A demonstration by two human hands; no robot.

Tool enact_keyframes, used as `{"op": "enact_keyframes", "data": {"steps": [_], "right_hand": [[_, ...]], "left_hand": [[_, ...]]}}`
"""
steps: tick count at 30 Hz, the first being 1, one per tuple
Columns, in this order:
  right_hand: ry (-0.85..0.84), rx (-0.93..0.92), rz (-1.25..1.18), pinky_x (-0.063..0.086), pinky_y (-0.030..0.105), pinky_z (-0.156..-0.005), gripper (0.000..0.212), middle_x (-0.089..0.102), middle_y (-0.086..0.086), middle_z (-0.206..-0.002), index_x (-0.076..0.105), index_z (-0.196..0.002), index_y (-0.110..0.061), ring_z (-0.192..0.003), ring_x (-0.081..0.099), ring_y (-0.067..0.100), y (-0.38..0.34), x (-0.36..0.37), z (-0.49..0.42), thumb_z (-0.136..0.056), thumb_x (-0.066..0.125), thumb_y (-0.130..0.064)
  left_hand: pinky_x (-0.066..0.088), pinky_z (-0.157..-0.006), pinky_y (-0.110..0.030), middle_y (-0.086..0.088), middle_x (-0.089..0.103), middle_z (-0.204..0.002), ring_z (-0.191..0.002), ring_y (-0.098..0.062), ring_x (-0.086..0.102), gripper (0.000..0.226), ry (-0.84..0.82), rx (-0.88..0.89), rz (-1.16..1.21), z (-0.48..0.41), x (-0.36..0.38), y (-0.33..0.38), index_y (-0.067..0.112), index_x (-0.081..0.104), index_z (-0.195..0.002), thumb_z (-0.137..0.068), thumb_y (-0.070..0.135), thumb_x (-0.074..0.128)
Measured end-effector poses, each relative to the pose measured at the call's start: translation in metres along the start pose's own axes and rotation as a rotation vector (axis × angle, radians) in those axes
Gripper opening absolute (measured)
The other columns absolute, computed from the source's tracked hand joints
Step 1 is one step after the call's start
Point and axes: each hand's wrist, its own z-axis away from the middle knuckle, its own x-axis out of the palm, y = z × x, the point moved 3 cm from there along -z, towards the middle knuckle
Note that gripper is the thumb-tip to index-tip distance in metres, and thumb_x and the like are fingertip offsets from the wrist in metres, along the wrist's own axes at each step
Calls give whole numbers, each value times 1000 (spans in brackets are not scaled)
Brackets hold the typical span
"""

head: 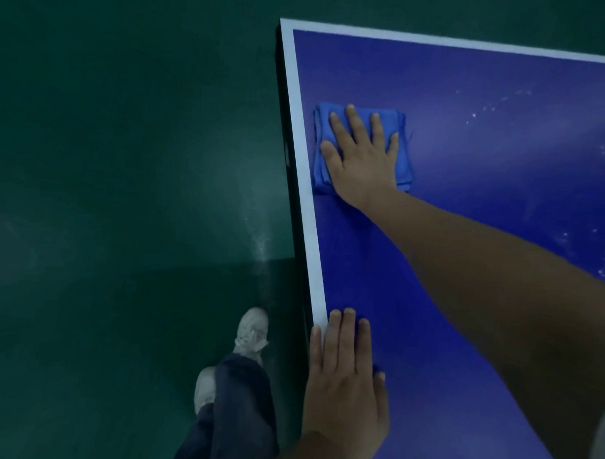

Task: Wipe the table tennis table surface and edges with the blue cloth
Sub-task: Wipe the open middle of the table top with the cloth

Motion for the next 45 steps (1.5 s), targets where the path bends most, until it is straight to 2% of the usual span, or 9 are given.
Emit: {"op": "enact_keyframes", "data": {"steps": [3, 6, 10, 12, 18, 24, 31, 38, 45], "right_hand": [[-13, -209, 39, 3, 64, -120, 64, 5, -6, -169, 11, -159, -36, -155, 0, 33, -7, 10, 28, -101, 6, -61], [12, -456, 113, 19, 66, -116, 59, 30, 1, -163, 35, -155, -29, -150, 24, 37, 34, 14, 62, -104, 19, -54], [7, 273, -7, 8, 64, -119, 62, 8, -6, -169, 16, -159, -36, -155, 4, 32, 156, -15, 7, -101, 16, -58], [23, 431, -71, 3, 63, -120, 65, 2, -9, -169, 10, -159, -38, -155, -2, 30, 158, -15, -1, -98, 11, -61], [-26, -538, 122, 12, 65, -118, 59, 20, -2, -166, 27, -157, -30, -154, 12, 34, 62, 1, 25, -105, 14, -56], [-33, -764, 135, 11, 65, -118, 56, 23, -4, -165, 29, -155, -35, -153, 15, 34, 4, -1, -25, -104, 20, -54], [-34, -245, 62, 1, 62, -121, 58, 3, -7, -169, 11, -159, -38, -155, 0, 31, -28, -25, -178, -104, 16, -55], [-75, -801, 164, 10, 63, -119, 56, 21, -1, -166, 28, -157, -33, -153, 14, 35, -3, -3, -42, -105, 20, -53], [-2, -165, 14, 0, 62, -120, 59, 3, -7, -169, 11, -160, -36, -155, -1, 31, -43, -29, -187, -104, 14, -55]], "left_hand": [[20, -114, -48, -17, 35, -159, -148, -33, 28, 72, 77, -34, 81, -16, -18, -15, 5, 46, -147, -86, 42, 47], [18, -121, -49, -20, 37, -156, -147, -35, 29, 67, 146, -50, 28, -67, -39, -39, 1, 48, -145, -90, 40, 41], [12, -124, -50, -22, 29, -160, -151, -36, 22, 70, 82, -41, -79, -137, -54, -55, 0, 34, -152, -98, 44, 27], [8, -125, -49, -20, 21, -164, -154, -35, 11, 74, 35, -46, -79, -149, -49, -59, 2, 26, -156, -99, 50, 23], [18, -122, -51, -21, 24, -162, -153, -36, 15, 74, 103, -22, -72, -146, -40, -59, -1, 34, -153, -99, 49, 36], [16, -120, -50, -19, 26, -162, -154, -35, 14, 73, 144, -11, -2, -148, -32, -64, 1, 39, -151, -96, 48, 45], [20, -119, -51, -20, 32, -159, -152, -35, 19, 73, 197, 12, -7, -150, -33, -64, 1, 42, -148, -93, 47, 51], [17, -120, -50, -21, 35, -157, -152, -35, 18, 72, 197, 5, 51, -151, -31, -64, 3, 42, -146, -91, 47, 52], [12, -123, -48, -19, 26, -160, -154, -33, 11, 74, 193, 14, 14, -151, -31, -63, 3, 35, -150, -94, 48, 50]]}}
